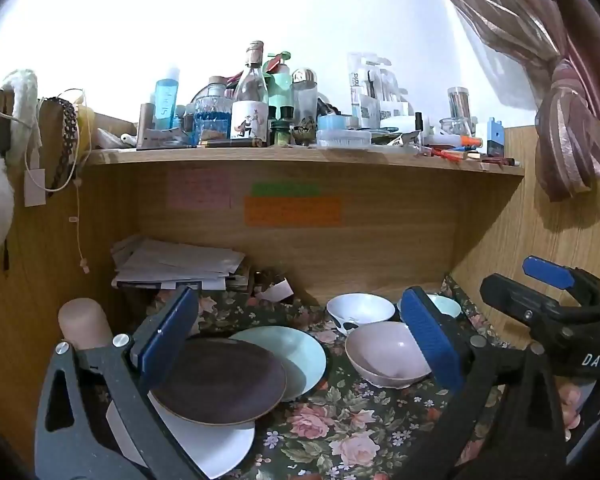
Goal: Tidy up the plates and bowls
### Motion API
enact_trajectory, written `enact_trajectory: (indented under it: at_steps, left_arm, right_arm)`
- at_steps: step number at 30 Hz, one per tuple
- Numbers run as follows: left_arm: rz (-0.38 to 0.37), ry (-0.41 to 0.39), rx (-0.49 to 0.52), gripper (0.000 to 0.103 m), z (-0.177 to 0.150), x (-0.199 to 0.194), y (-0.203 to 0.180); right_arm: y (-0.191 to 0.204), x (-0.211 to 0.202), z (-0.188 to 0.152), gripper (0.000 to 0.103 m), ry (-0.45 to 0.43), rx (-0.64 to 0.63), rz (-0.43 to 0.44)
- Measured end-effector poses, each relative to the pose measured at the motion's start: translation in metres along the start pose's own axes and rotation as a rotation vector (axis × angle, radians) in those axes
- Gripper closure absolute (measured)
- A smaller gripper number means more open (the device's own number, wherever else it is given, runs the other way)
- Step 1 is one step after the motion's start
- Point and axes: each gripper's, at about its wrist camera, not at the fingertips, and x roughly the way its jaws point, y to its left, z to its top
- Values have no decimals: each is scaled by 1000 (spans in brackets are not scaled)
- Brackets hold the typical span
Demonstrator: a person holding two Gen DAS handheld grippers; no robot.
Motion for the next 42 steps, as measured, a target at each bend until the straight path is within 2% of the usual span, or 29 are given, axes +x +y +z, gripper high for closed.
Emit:
enact_trajectory:
  at_steps: [5,6,20,42]
  left_arm:
    - [8,18,-3,0,1,4,-1]
    - [1,-5,-1,0,2,-1,5]
    - [0,-32,5,0,4,-1,4]
    - [-1,-45,-8,0,5,-1,7]
  right_arm:
    - [4,-3,5,0,1,-15,0]
    - [3,-3,6,0,2,-12,2]
    - [5,1,6,0,-11,-14,32]
    - [8,1,8,0,-18,-24,11]
